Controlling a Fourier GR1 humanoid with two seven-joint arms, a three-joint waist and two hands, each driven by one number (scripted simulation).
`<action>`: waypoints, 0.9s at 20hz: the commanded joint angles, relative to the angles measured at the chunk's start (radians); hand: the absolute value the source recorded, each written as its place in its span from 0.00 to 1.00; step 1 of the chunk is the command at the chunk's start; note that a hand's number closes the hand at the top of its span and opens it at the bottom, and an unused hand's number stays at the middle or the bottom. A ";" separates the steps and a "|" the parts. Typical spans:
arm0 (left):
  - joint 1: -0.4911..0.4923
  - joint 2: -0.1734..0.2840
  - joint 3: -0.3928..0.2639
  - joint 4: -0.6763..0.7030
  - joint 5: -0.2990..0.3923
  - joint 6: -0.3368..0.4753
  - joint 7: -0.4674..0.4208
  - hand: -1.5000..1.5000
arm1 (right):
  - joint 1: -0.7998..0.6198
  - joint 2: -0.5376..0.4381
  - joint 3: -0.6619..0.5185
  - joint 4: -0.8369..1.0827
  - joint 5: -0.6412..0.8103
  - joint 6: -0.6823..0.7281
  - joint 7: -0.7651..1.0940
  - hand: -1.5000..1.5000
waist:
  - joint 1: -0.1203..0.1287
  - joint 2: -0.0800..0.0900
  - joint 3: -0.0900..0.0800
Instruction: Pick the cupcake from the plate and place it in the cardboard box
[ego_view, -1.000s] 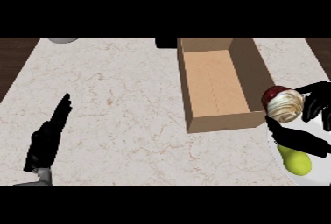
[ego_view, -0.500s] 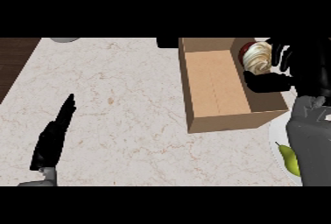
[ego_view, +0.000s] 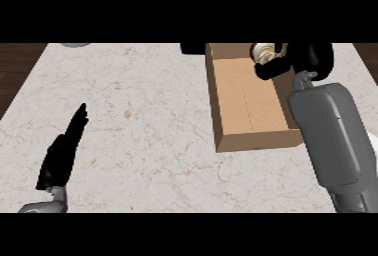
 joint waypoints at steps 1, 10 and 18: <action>0.034 0.021 0.018 -0.034 0.025 -0.031 0.005 0.50 | -0.040 0.046 -0.005 0.220 0.022 -0.088 -0.066 1.00 | 0.003 0.000 0.000; -0.024 -0.006 0.003 0.006 -0.012 0.000 0.021 0.50 | -0.183 0.032 -0.156 0.619 -0.039 -0.266 -0.215 0.00 | 0.000 0.002 0.001; -0.015 0.012 0.014 -0.017 0.008 -0.028 0.028 0.50 | -0.187 0.066 -0.285 0.617 -0.138 -0.571 -0.377 0.00 | 0.008 0.007 0.002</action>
